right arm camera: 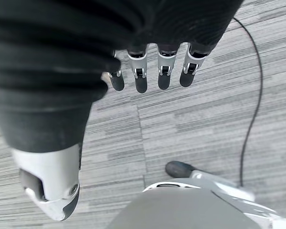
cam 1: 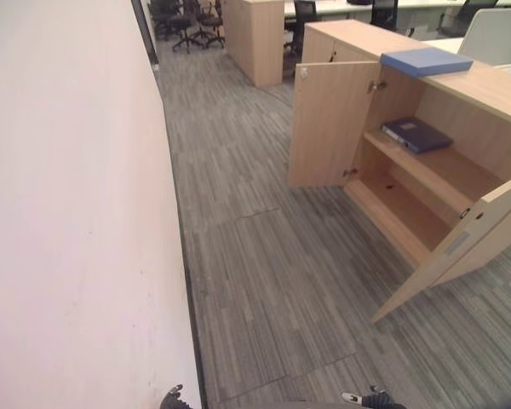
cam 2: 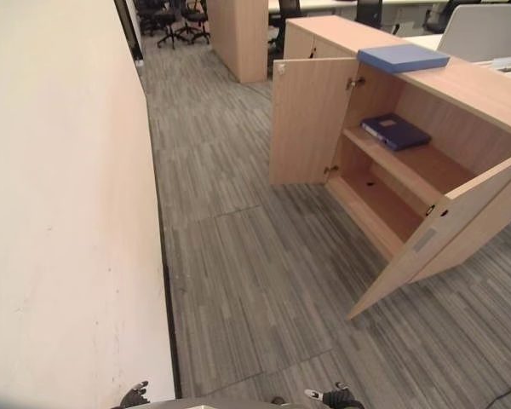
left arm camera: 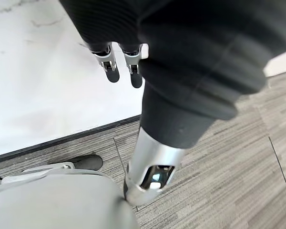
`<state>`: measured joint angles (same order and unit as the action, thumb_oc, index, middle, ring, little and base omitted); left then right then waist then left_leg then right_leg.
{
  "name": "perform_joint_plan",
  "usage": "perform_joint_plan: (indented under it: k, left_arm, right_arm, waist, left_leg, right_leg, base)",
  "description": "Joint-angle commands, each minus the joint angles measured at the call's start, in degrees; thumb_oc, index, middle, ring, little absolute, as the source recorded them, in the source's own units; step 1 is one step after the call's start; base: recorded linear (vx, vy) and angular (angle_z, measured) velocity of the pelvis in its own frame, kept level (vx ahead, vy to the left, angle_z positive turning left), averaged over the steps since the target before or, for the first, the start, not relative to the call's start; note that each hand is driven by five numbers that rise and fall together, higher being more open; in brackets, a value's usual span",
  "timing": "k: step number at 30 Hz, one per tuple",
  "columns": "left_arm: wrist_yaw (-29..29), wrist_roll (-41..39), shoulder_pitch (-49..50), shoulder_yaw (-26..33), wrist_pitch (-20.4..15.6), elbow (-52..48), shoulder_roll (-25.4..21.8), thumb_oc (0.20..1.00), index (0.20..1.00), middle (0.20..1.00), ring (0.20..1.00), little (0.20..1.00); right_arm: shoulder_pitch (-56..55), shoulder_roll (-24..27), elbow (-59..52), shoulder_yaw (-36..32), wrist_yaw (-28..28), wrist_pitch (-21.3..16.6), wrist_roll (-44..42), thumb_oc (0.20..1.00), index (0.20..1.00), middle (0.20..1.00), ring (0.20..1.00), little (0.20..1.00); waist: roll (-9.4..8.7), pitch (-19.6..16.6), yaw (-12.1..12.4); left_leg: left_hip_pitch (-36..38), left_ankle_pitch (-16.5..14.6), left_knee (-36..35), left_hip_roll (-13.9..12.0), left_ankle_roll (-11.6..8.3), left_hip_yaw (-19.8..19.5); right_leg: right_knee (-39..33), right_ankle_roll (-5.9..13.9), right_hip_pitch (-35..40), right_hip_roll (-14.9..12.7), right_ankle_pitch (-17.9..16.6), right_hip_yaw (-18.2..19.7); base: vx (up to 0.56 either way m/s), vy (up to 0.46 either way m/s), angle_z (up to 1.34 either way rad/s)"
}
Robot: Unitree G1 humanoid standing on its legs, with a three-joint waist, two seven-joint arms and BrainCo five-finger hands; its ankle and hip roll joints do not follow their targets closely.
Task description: Put the empty folder in the office cabinet
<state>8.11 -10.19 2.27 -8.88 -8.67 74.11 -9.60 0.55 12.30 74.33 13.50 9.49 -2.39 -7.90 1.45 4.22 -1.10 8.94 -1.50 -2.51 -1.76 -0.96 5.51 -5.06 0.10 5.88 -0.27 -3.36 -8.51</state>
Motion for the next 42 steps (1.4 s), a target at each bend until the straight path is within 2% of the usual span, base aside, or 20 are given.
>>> perform_joint_plan:
  k: [1,8,20,30,42]
  left_arm:
    - [0.37,-2.95,-0.76,-0.30,-0.98,2.94,2.39,1.000,1.000,1.000,1.000,1.000]
    - [-0.47,-3.45,-0.55,-0.27,-0.91,3.75,2.62,1.000,1.000,1.000,1.000,1.000]
    - [-3.63,2.91,-0.75,-3.87,0.31,4.90,2.20,1.000,1.000,1.000,1.000,1.000]
    - [-3.87,5.27,-1.32,-5.26,0.41,3.99,1.52,1.000,1.000,1.000,1.000,1.000]
    - [-3.77,6.04,-1.55,-6.12,0.29,3.32,1.33,1.000,1.000,1.000,1.000,1.000]
  right_arm:
    - [3.14,-1.16,3.57,1.12,0.49,-1.34,-1.53,1.000,1.000,1.000,1.000,1.000]
    - [2.90,-1.26,4.14,1.05,0.31,-1.32,-1.55,1.000,1.000,1.000,1.000,1.000]
    - [2.56,-0.50,4.57,1.32,-1.96,-0.58,-0.66,1.000,1.000,1.000,1.000,1.000]
    - [3.45,-0.05,7.27,1.84,-3.85,0.76,1.13,1.000,1.000,1.000,1.000,1.000]
    - [4.07,-0.34,5.94,2.88,-4.07,0.49,0.76,1.000,1.000,1.000,1.000,1.000]
  waist:
    - [-0.82,-1.68,-0.05]
    - [-1.02,-1.79,0.11]
    - [-0.74,-1.99,-0.51]
    - [-1.06,-1.81,0.00]
    - [-1.21,-1.15,0.31]
  left_leg:
    - [-3.87,1.35,-2.49,0.91,-1.10,3.05]
    - [-3.65,1.08,-2.49,1.11,-1.05,2.70]
    - [-3.49,0.71,-2.49,1.09,-1.06,2.73]
    - [-3.88,0.66,-2.49,1.18,-0.99,2.15]
    - [-4.62,0.76,-2.49,1.35,-1.01,1.61]
  right_leg:
    - [0.06,4.65,0.31,-1.46,4.00,-2.01]
    - [0.06,4.73,0.44,-1.54,4.08,-2.04]
    - [0.06,4.74,0.47,-1.41,4.13,-1.68]
    - [0.06,4.80,0.22,-1.43,4.05,-1.89]
    - [0.06,4.88,-0.52,-1.63,3.90,-2.47]
  base:
    - [0.00,0.000,0.00]
    - [0.00,0.000,0.00]
    - [0.00,0.000,0.00]
    - [0.00,0.000,0.00]
    - [0.00,0.000,0.00]
